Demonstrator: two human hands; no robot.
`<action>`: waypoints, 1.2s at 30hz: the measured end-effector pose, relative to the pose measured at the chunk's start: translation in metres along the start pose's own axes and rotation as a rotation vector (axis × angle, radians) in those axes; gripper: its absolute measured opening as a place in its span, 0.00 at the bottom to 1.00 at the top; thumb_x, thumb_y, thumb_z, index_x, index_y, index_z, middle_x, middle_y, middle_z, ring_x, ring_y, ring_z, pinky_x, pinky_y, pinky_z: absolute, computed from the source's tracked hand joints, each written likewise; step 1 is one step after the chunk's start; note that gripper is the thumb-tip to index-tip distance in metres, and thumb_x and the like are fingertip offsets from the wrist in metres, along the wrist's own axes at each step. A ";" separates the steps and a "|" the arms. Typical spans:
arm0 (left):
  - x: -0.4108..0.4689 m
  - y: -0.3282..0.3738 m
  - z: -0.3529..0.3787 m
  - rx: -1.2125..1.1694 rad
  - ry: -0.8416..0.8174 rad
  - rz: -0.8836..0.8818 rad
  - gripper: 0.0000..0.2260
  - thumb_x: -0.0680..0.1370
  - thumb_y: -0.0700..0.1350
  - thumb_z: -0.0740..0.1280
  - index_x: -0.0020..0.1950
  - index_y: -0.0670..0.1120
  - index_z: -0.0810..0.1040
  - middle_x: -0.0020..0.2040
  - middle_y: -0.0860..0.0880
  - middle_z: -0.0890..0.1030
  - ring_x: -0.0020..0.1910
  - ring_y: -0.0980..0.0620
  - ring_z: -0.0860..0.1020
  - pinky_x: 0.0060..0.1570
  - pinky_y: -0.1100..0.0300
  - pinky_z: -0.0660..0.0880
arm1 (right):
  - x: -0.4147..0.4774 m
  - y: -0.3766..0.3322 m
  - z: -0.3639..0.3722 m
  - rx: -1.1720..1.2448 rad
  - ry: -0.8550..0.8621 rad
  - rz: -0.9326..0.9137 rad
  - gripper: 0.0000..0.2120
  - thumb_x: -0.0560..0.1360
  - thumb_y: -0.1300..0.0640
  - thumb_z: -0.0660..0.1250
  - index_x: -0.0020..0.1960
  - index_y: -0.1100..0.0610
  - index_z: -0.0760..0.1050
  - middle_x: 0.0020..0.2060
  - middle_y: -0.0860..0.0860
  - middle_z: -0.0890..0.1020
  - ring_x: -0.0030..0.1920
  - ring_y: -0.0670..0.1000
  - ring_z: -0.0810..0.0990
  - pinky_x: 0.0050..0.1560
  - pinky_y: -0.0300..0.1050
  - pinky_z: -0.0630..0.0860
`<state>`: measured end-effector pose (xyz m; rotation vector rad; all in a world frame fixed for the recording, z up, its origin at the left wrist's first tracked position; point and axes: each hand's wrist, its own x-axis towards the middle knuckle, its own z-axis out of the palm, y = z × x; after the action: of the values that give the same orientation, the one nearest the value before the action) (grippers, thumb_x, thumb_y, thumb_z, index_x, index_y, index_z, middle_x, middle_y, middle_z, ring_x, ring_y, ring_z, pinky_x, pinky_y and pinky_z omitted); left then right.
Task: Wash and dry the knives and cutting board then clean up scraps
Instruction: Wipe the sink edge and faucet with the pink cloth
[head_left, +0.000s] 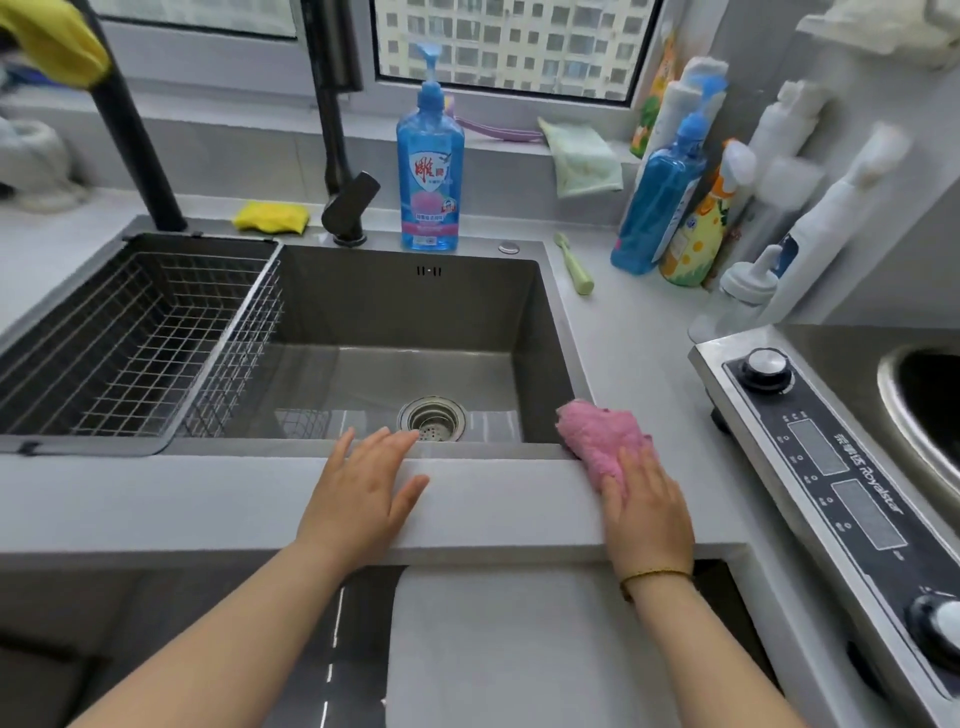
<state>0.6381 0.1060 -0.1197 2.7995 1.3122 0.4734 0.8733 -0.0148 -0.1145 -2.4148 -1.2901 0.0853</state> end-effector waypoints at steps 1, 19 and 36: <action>-0.001 -0.001 -0.002 -0.037 0.009 0.006 0.31 0.81 0.58 0.41 0.56 0.43 0.78 0.49 0.46 0.83 0.50 0.45 0.82 0.60 0.53 0.58 | -0.005 -0.007 0.004 -0.002 0.036 0.043 0.33 0.74 0.42 0.42 0.70 0.60 0.65 0.71 0.58 0.64 0.72 0.56 0.61 0.71 0.50 0.59; -0.085 -0.252 -0.073 -0.023 0.118 -0.215 0.23 0.77 0.52 0.52 0.53 0.38 0.80 0.51 0.40 0.82 0.56 0.39 0.78 0.60 0.40 0.67 | -0.045 -0.236 0.071 0.038 0.079 0.095 0.22 0.77 0.53 0.60 0.66 0.65 0.65 0.65 0.59 0.71 0.65 0.57 0.70 0.64 0.45 0.67; -0.088 -0.294 -0.066 0.016 -0.045 -0.076 0.20 0.73 0.50 0.53 0.46 0.44 0.83 0.47 0.46 0.84 0.48 0.46 0.83 0.64 0.51 0.53 | -0.079 -0.346 0.134 -0.142 0.102 -0.041 0.25 0.69 0.52 0.50 0.54 0.61 0.79 0.53 0.58 0.82 0.51 0.57 0.81 0.58 0.46 0.68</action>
<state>0.3464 0.2231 -0.1208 2.7436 1.4128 0.3968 0.5242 0.1346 -0.1190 -2.4727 -1.3389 -0.1441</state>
